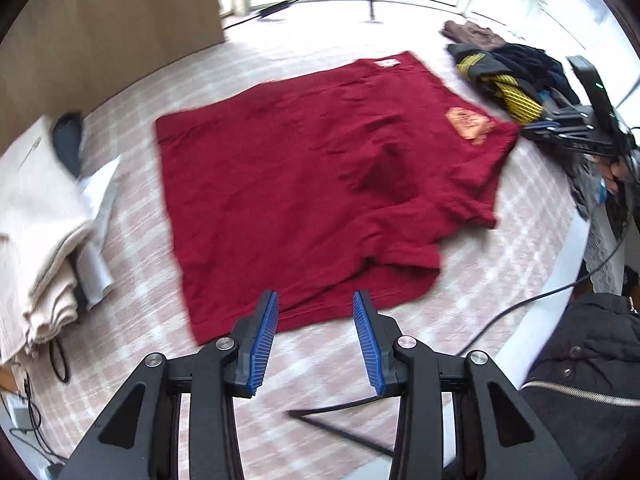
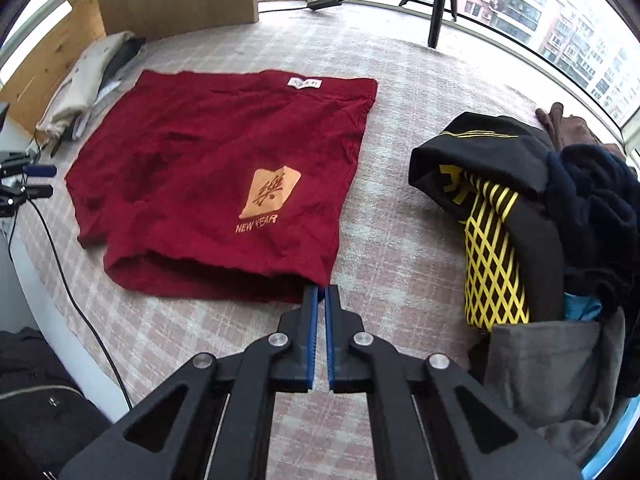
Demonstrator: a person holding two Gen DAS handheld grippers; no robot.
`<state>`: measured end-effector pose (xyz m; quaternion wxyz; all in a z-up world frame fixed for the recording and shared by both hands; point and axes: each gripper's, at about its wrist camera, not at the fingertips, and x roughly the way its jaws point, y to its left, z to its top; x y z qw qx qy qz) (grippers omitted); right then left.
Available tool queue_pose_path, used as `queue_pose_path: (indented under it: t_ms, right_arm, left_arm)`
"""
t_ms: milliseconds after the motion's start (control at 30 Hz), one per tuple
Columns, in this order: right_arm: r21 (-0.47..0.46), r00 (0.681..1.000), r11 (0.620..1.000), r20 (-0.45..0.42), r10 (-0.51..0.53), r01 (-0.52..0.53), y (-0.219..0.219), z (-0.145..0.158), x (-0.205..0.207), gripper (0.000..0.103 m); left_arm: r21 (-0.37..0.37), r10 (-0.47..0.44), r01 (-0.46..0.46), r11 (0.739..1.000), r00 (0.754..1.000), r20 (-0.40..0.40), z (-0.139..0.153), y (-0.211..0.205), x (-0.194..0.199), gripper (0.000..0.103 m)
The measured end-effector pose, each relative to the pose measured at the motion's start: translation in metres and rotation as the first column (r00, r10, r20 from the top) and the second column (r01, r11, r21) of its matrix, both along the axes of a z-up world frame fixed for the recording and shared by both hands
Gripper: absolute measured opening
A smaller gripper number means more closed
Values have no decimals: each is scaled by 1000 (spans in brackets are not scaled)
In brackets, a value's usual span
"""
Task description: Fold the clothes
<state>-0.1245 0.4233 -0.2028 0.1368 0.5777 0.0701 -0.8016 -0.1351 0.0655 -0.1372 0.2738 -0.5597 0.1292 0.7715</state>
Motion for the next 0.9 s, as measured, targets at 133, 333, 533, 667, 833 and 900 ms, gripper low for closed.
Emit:
queue_pose_path:
  t_ms: [133,333,533,667,833,900]
  right_arm:
    - [-109,999,994,21,-25,27,23,11,-10,35]
    - [-214,995,973,-42,-94,83,57,34,-63,35]
    - [-203,993,973,41,-107,113,57,14,-142,37]
    - [-192,995,978,74,-69,83,45,-9,-170,44]
    - [-189,995,980,94,-40,57,32,-32,-193,47]
    - [-197,993,978,107,-43,63,27,-40,-203,47]
  left_arm:
    - [58,-79,80,995,997,-21,11,68,17,38]
    - [105,-185,190,976,981,-53,-1,199,24,45]
    - [79,-192,196,977,980,-54,-32,290,6,45]
    - [57,-141,143,988,990,-29,-50,318,-12,45]
    - [17,-112,113,993,992,-50,-54,330,-17,42]
    - [29,-98,99,995,995,-33,-52,327,-20,27]
